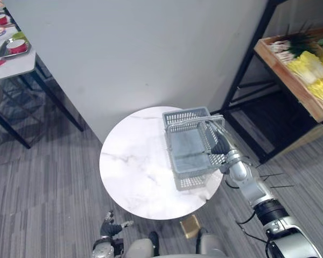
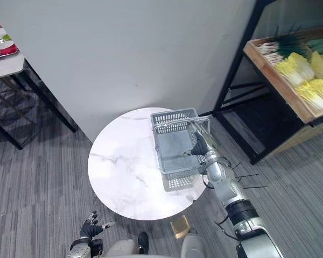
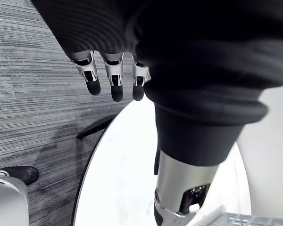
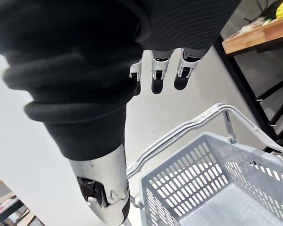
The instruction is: Pick vegetable in the basket
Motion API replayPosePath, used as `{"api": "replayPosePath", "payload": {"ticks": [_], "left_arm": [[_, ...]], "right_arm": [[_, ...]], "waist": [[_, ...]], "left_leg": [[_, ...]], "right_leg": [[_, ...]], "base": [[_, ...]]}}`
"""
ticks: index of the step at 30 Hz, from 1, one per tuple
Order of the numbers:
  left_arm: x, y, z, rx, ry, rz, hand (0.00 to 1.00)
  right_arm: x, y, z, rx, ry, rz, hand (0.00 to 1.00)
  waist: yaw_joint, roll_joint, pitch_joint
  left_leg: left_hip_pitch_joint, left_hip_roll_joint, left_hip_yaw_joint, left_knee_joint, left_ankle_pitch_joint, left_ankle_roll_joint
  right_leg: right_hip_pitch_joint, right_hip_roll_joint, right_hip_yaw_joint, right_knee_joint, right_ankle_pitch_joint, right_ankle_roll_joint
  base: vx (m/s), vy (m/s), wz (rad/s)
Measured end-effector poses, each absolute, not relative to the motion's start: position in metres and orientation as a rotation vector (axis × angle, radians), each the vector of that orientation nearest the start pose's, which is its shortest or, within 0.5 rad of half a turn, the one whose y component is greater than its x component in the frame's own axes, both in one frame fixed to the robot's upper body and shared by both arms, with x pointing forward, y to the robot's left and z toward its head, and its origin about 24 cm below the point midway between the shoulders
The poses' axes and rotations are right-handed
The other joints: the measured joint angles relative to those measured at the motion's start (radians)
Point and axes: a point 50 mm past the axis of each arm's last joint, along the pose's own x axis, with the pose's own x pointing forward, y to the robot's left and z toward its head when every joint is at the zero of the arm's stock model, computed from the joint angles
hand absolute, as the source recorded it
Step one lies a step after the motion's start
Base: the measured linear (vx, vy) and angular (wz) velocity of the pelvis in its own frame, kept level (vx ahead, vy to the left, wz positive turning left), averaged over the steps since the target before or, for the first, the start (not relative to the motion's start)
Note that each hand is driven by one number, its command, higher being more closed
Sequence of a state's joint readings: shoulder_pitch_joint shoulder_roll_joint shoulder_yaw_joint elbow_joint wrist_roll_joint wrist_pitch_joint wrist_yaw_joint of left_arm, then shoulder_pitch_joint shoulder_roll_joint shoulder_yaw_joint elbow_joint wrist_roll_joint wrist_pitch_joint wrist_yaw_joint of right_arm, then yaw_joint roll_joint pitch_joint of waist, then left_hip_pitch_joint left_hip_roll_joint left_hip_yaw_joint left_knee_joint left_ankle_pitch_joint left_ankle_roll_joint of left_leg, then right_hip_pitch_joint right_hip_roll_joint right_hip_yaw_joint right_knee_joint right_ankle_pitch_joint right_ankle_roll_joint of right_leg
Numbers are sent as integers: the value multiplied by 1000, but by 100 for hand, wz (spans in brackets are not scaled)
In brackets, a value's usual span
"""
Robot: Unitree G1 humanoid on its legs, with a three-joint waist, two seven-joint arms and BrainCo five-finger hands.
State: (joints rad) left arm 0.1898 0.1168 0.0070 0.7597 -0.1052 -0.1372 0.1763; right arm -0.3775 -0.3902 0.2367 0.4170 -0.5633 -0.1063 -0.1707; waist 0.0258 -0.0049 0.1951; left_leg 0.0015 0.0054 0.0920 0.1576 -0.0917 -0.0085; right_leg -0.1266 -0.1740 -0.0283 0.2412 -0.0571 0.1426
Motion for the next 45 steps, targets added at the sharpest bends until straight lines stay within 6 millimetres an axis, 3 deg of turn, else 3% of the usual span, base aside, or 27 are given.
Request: {"api": "replayPosePath", "payload": {"ticks": [2, 3, 8, 12, 15, 20, 23, 27, 34, 40, 41, 45], "left_arm": [[113, 199, -133, 51, 813, 304, 0], [111, 198, -134, 49, 818, 304, 0], [111, 196, -134, 46, 819, 294, 0], [114, 194, -133, 46, 808, 286, 0], [120, 192, -131, 41, 786, 276, 0], [131, 190, -128, 35, 753, 267, 0], [138, 189, -126, 25, 738, 268, 0], [143, 189, -124, 17, 724, 270, 0], [162, 185, -116, 6, 672, 252, 0], [169, 178, -114, 8, 650, 217, 0], [170, 177, -113, 8, 643, 216, 0], [171, 175, -112, 10, 643, 205, 0]], "right_arm": [[326, -179, 67, -1056, -157, 93, 0], [328, -180, 70, -1064, -161, 88, 0], [338, -192, 74, -1153, -139, 94, 0], [354, -192, 82, -1209, -126, 95, 0], [372, -189, 112, -1234, -186, 48, 0], [392, -188, 153, -1269, -237, -31, 0], [401, -195, 190, -1305, -300, -122, 0], [406, -197, 223, -1333, -359, -183, 0], [408, -243, 223, -1394, -183, -287, 0], [405, -264, 215, -1420, -79, -307, 0], [404, -265, 215, -1423, -78, -310, 100], [404, -268, 217, -1404, -79, -326, 100]], "waist": [[18, 38, -18], [13, 47, -21], [13, 42, -18], [18, 49, -8], [20, 72, 28], [45, 87, 68], [46, 96, 105], [48, 108, 128], [65, 139, 168], [66, 161, 195], [66, 163, 201], [67, 164, 201]], "left_leg": [[-8, 33, -9, -23, 1, -14], [-10, 45, -17, -33, 4, -19], [-34, 64, -75, -56, 24, -49], [-82, 50, -107, -56, 39, -45], [-116, 29, -120, -57, 58, -36], [-164, 15, -142, -74, 90, -29], [-181, 12, -163, -83, 105, -30], [-212, 11, -174, -84, 116, -32], [-240, 9, -208, -87, 131, -34], [-247, 9, -222, -88, 136, -37], [-247, 10, -225, -91, 138, -38], [-242, 11, -223, -122, 157, -37]], "right_leg": [[4, 39, -17, -52, 18, -17], [12, 52, -28, -70, 23, -22], [24, 69, -88, -104, 31, -26], [17, 65, -116, -152, 62, -22], [15, 48, -135, -196, 91, -31], [-16, 40, -145, -232, 126, -47], [-25, 38, -165, -232, 129, -50], [-50, 37, -176, -231, 134, -53], [-63, 37, -211, -231, 134, -52], [-71, 36, -220, -214, 124, -55], [-74, 36, -221, -206, 120, -56], [-90, 34, -218, -193, 115, -60]], "base": [[142, -175, -8], [109, -152, 0], [62, -94, 29], [-9, 8, 27], [-70, 56, 20], [-87, 29, 9], [-78, 4, 23], [-30, 6, 10], [-5, 0, 13], [-7, 4, 7], [-21, -6, 4], [0, 0, 0]]}}
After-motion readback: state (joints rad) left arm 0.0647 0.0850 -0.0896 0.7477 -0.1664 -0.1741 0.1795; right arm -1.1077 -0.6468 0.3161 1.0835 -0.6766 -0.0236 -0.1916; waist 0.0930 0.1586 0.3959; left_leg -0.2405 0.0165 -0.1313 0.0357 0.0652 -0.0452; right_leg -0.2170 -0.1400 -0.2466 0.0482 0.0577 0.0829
